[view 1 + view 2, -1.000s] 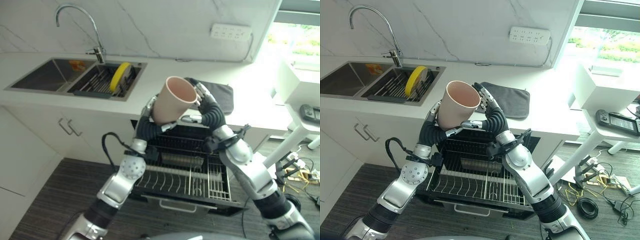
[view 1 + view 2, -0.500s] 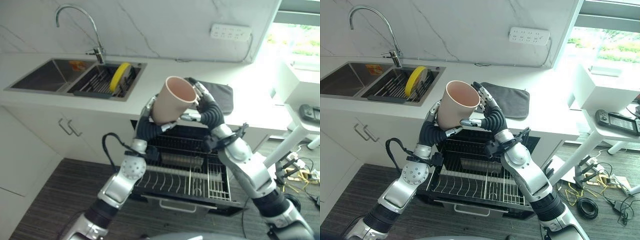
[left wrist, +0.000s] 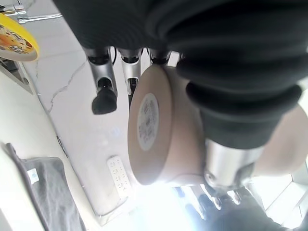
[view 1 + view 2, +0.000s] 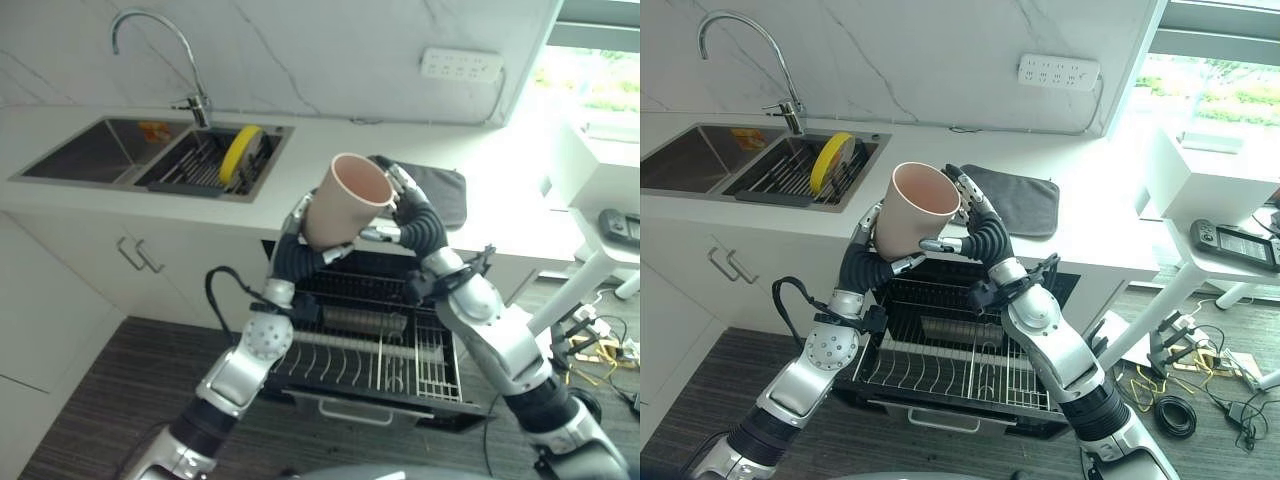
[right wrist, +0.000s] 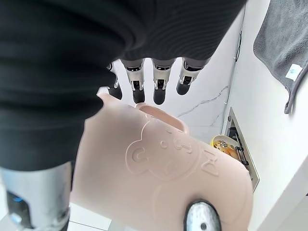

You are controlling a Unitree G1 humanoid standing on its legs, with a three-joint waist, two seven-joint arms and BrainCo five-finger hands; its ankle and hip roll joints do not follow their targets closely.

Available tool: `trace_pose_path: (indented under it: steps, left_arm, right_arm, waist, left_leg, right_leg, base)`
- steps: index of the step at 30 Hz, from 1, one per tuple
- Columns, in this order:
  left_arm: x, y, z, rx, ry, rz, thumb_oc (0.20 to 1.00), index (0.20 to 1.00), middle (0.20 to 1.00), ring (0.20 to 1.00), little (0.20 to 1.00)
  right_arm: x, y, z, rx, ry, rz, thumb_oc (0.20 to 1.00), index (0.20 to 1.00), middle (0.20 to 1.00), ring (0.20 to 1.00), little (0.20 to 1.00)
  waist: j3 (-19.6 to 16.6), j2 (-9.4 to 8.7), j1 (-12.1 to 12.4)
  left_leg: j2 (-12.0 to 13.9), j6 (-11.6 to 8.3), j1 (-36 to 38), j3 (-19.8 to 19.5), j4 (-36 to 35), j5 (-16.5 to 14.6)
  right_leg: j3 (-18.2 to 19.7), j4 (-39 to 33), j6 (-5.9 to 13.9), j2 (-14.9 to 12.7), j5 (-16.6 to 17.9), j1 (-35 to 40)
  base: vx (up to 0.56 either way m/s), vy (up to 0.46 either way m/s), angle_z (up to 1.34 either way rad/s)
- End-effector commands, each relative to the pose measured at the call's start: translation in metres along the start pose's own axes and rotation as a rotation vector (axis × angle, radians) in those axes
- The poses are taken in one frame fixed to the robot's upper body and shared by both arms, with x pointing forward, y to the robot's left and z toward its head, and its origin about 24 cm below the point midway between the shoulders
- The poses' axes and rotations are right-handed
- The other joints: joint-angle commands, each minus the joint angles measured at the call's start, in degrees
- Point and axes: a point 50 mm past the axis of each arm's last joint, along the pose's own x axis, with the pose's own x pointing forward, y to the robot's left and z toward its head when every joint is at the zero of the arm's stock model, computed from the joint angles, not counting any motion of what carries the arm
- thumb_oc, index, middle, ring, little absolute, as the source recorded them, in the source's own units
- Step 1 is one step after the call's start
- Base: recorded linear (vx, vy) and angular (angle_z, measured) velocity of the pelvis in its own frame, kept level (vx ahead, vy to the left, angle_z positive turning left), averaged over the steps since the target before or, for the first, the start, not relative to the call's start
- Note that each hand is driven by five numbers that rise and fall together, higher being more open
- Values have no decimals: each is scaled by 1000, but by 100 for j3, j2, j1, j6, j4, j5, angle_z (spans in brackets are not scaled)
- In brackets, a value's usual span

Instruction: Place the dishes in the dishwasher.

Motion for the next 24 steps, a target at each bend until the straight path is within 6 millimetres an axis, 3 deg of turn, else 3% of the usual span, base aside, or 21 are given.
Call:
trace_pose_path:
  steps: [1, 21, 22, 23, 24]
  left_arm:
    - [28, -2, 37, 39, -261, -50, 200, 200, 200, 200, 200]
    - [30, -11, 40, 50, -294, -75, 200, 200, 200, 200, 200]
    - [30, -11, 40, 51, -295, -76, 200, 200, 200, 200, 200]
    - [30, -11, 40, 52, -296, -78, 200, 200, 200, 200, 200]
    - [29, -12, 40, 54, -299, -81, 200, 200, 200, 200, 200]
  right_arm:
    - [22, 14, 26, -4, -135, 64, 1000, 1000, 1000, 1000, 1000]
    - [26, 16, 31, -26, -147, 73, 1000, 1000, 1000, 1000, 1000]
    - [26, 16, 31, -28, -152, 75, 667, 667, 667, 667, 667]
    - [26, 16, 32, -25, -162, 83, 517, 517, 517, 517, 517]
    - [26, 17, 34, -21, -178, 98, 200, 200, 200, 200, 200]
  waist:
    - [-3, -347, 69]
    - [-21, -338, 13]
    - [-22, -336, 13]
    - [-21, -335, 12]
    - [-26, -333, 10]
  left_leg:
    - [39, 112, 364, 163, 6, -759]
    - [37, 114, 388, 204, 6, -763]
    - [37, 114, 387, 203, 6, -762]
    - [39, 115, 389, 205, 6, -762]
    - [42, 116, 390, 209, 6, -765]
  right_leg:
    - [118, 8, 97, -287, -592, 380]
    - [171, 8, 104, -280, -582, 373]
    - [171, 8, 104, -278, -584, 372]
    - [171, 8, 101, -276, -586, 373]
    - [172, 8, 98, -273, -590, 371]
  base:
    - [0, 0, 0]
    - [0, 0, 0]
    - [0, 0, 0]
    - [0, 0, 0]
    - [0, 0, 0]
